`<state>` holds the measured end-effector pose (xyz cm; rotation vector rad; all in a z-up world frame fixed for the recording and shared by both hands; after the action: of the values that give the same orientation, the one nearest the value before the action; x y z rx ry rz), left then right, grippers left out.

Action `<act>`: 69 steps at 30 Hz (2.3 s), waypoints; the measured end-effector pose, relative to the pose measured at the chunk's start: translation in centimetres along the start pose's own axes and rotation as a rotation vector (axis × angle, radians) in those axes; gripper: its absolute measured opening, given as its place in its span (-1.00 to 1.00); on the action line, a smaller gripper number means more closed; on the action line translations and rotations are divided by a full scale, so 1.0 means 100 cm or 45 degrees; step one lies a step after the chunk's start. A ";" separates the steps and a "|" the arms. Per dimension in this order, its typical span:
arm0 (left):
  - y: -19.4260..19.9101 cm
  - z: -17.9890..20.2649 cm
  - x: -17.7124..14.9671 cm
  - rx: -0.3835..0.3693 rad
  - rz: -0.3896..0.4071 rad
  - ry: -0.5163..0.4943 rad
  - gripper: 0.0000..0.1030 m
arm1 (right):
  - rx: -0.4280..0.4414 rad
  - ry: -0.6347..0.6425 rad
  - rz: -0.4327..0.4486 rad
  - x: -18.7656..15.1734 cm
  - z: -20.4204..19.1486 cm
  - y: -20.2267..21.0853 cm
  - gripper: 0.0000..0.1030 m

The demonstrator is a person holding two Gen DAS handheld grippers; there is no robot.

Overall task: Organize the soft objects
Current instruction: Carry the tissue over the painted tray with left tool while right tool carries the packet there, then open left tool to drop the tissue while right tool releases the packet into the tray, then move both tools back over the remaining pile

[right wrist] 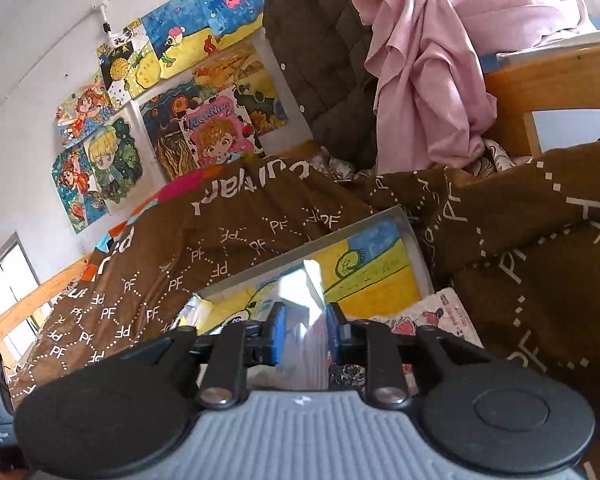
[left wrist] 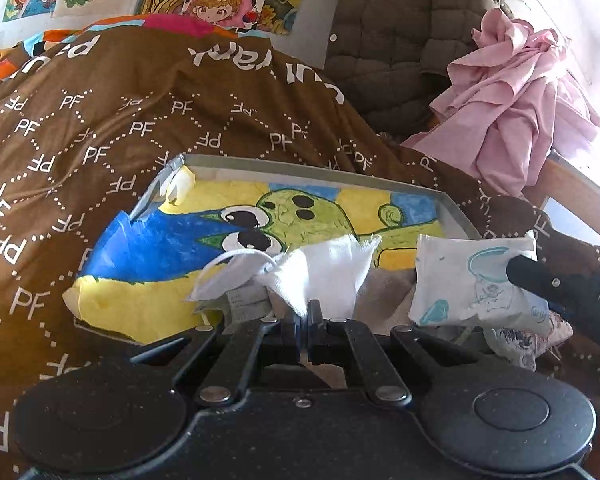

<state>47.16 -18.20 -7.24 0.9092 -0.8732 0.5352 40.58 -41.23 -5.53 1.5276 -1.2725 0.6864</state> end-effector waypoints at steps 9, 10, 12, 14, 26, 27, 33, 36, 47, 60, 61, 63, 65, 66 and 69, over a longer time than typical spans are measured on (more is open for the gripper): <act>0.004 -0.002 -0.002 0.007 0.002 0.052 -0.71 | -0.033 0.028 -0.011 0.001 -0.004 0.002 0.06; 0.005 -0.002 -0.002 0.009 -0.002 0.059 -0.71 | -0.041 0.034 -0.015 0.001 -0.005 0.002 0.08; 0.007 -0.002 -0.003 0.007 -0.003 0.067 -0.70 | -0.056 0.052 -0.020 0.001 -0.007 0.002 0.13; 0.010 -0.001 -0.003 0.002 0.001 0.062 -0.67 | -0.071 0.065 -0.019 0.000 -0.009 0.003 0.19; 0.035 0.002 0.003 0.011 0.076 0.091 0.17 | -0.115 0.133 0.015 0.010 -0.015 0.021 0.62; 0.039 0.003 0.004 0.009 0.087 0.096 0.23 | -0.121 0.148 0.019 0.012 -0.017 0.024 0.66; 0.069 0.013 0.014 0.011 0.149 0.095 0.50 | -0.148 0.230 0.028 0.021 -0.033 0.049 0.79; 0.089 0.018 0.018 0.014 0.175 0.090 0.55 | -0.150 0.270 0.034 0.026 -0.044 0.066 0.84; 0.176 0.028 0.019 0.059 0.267 0.086 0.83 | -0.212 0.472 0.063 0.037 -0.083 0.141 0.99; 0.255 0.048 -0.011 0.017 0.286 0.105 0.94 | -0.209 0.490 0.075 0.035 -0.077 0.210 1.00; 0.259 0.049 -0.014 0.020 0.284 0.093 0.94 | -0.213 0.495 0.071 0.033 -0.077 0.213 1.00; 0.265 0.054 -0.022 0.022 0.273 0.055 0.94 | -0.215 0.507 0.064 0.030 -0.077 0.219 0.99; 0.273 0.058 -0.029 0.031 0.273 0.012 0.94 | -0.218 0.506 0.062 0.023 -0.078 0.228 0.99; 0.276 0.060 -0.033 0.035 0.273 -0.010 0.94 | -0.219 0.500 0.058 0.020 -0.077 0.232 0.99; 0.285 0.065 -0.045 0.032 0.271 -0.047 0.97 | -0.214 0.496 0.026 0.002 -0.073 0.242 0.99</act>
<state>21.36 -8.97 4.02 0.8554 -1.0054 0.7162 19.05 -33.52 5.13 1.1766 -1.0229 0.8229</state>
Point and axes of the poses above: each gripper's, at about its wrist camera, not at the fingertips, and y roughly against the way its jaws point, z to its right, x to its top, the point moved 2 cm from there along -y, roughly the way its jaws point, and after that the axes turned 9 degrees about -x, right-handed, at the moved point
